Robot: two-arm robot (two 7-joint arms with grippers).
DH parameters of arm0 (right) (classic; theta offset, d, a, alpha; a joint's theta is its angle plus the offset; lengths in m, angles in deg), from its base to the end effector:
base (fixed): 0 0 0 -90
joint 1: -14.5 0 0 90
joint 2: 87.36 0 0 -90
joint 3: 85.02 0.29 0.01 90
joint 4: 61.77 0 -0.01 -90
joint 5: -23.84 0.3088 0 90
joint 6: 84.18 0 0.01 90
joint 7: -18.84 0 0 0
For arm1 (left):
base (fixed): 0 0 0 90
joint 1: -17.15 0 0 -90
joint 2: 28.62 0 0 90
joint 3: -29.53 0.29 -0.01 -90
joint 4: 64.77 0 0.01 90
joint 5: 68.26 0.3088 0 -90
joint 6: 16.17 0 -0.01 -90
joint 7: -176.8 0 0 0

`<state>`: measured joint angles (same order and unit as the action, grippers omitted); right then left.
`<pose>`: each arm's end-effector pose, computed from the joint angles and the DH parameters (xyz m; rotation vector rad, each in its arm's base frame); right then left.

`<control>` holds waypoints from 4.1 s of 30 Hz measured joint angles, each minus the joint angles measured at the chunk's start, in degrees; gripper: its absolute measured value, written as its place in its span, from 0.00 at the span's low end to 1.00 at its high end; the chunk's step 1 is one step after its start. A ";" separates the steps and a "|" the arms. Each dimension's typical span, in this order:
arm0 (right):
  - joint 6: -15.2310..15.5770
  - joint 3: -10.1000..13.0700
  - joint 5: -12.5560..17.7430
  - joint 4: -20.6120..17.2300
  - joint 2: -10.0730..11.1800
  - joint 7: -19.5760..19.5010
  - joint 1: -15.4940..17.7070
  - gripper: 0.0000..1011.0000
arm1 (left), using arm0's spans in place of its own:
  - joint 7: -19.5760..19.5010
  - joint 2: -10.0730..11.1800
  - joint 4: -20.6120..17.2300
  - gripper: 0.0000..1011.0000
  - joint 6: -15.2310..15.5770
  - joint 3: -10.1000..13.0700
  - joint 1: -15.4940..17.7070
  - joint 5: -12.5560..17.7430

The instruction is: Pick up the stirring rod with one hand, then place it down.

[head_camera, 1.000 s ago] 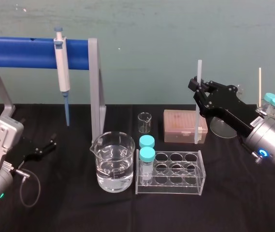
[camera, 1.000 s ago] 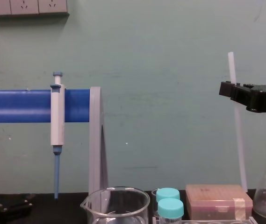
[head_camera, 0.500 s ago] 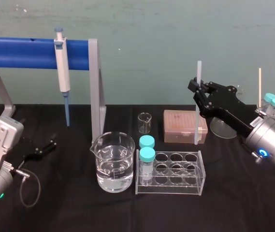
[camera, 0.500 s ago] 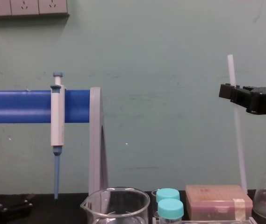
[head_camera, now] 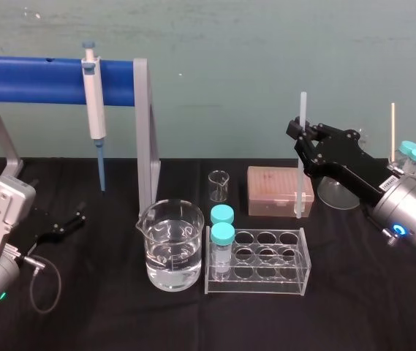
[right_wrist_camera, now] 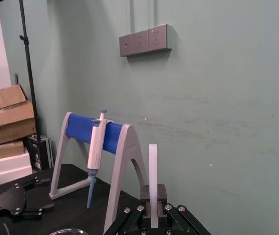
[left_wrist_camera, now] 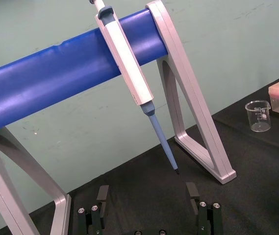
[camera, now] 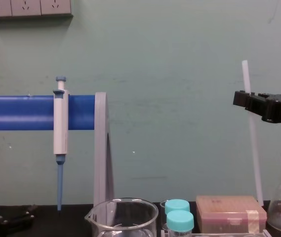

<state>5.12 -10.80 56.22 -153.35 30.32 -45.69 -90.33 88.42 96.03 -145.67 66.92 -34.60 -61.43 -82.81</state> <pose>0.3826 -0.0561 -0.2083 0.1320 -0.1056 -0.8628 0.3580 0.0827 -0.3024 0.3046 -0.2849 1.2478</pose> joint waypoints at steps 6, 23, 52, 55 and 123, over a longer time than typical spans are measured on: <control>-2.12 -0.60 3.32 4.10 -0.45 5.54 -1.23 0.07 | 0.00 0.00 0.00 0.99 0.00 0.00 0.00 0.00; -7.38 -4.41 8.23 15.62 -2.87 14.47 -6.22 0.07 | 0.00 0.00 0.00 0.99 0.00 0.00 0.00 0.00; -11.32 -8.45 1.29 24.42 -6.28 13.47 -8.93 0.07 | 0.00 0.00 0.00 0.99 0.00 0.00 0.00 0.00; -11.57 -8.29 0.91 24.93 -6.55 13.29 -8.74 0.07 | 0.00 0.00 0.00 0.99 0.00 0.00 0.00 0.00; -9.44 -2.85 -1.37 16.14 -5.49 3.32 -2.36 0.99 | 0.00 0.00 0.00 0.99 0.00 0.00 0.00 0.00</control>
<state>-4.32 -13.65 54.85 -137.20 24.83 -42.37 -92.70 88.42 96.03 -145.67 66.92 -34.60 -61.42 -82.81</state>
